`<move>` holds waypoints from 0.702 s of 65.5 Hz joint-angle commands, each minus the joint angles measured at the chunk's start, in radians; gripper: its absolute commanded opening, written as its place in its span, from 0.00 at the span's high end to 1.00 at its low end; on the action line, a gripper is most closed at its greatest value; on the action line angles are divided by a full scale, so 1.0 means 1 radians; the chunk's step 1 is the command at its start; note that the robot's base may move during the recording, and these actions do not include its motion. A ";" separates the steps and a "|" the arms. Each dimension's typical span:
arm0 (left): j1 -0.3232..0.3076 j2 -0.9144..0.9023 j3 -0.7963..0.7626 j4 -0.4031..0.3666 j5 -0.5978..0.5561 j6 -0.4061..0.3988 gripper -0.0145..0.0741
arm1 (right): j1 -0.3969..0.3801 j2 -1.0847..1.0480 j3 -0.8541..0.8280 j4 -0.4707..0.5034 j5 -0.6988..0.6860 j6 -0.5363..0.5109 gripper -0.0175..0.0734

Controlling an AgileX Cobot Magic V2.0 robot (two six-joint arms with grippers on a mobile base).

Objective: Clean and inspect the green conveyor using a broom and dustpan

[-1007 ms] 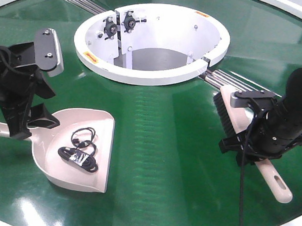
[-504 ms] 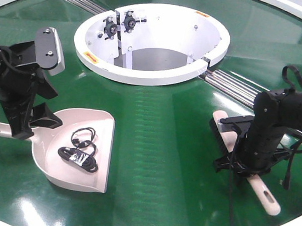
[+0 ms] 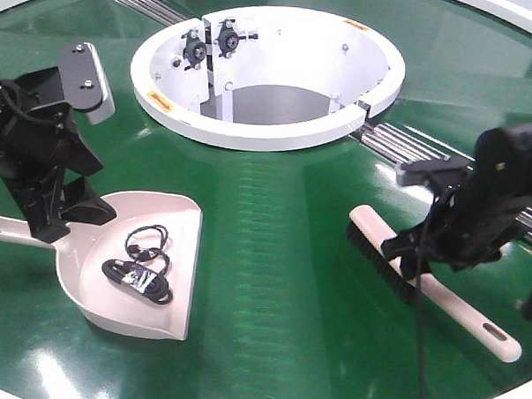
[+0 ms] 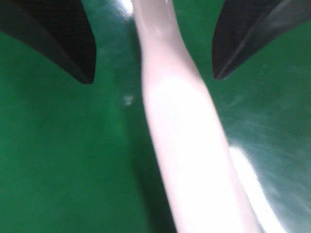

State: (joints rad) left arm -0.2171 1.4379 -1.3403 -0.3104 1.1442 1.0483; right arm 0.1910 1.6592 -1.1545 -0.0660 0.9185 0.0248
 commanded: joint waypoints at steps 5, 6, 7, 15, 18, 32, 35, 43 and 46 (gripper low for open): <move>-0.006 -0.071 -0.029 -0.037 -0.062 -0.168 0.31 | -0.003 -0.201 -0.027 -0.016 -0.048 -0.033 0.26; -0.006 -0.075 -0.029 -0.037 -0.064 -0.185 0.31 | -0.003 -0.217 -0.027 -0.015 -0.051 -0.035 0.26; -0.006 -0.080 -0.029 -0.037 -0.067 -0.200 0.31 | -0.003 -0.233 -0.027 -0.014 -0.054 -0.039 0.26; -0.006 -0.130 -0.029 -0.035 -0.077 -0.308 0.31 | -0.003 -0.377 -0.016 -0.003 -0.094 -0.056 0.26; -0.006 -0.153 -0.029 -0.032 -0.088 -0.343 0.31 | -0.003 -0.435 0.005 -0.003 -0.124 -0.056 0.26; -0.006 -0.292 -0.017 -0.021 -0.158 -0.432 0.31 | -0.003 -0.724 0.201 -0.007 -0.312 -0.056 0.26; -0.006 -0.322 0.000 -0.028 -0.188 -0.451 0.31 | -0.003 -0.778 0.243 0.006 -0.356 -0.056 0.26; -0.006 -0.429 0.107 -0.027 -0.281 -0.527 0.31 | 0.001 -0.941 0.357 0.034 -0.434 -0.056 0.26; -0.006 -0.478 0.168 -0.027 -0.319 -0.542 0.31 | 0.001 -1.017 0.404 0.043 -0.457 -0.056 0.27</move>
State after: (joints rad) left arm -0.2171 1.0381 -1.2317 -0.3106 0.9441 0.5566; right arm 0.1910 0.7468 -0.7882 -0.0363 0.5869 -0.0229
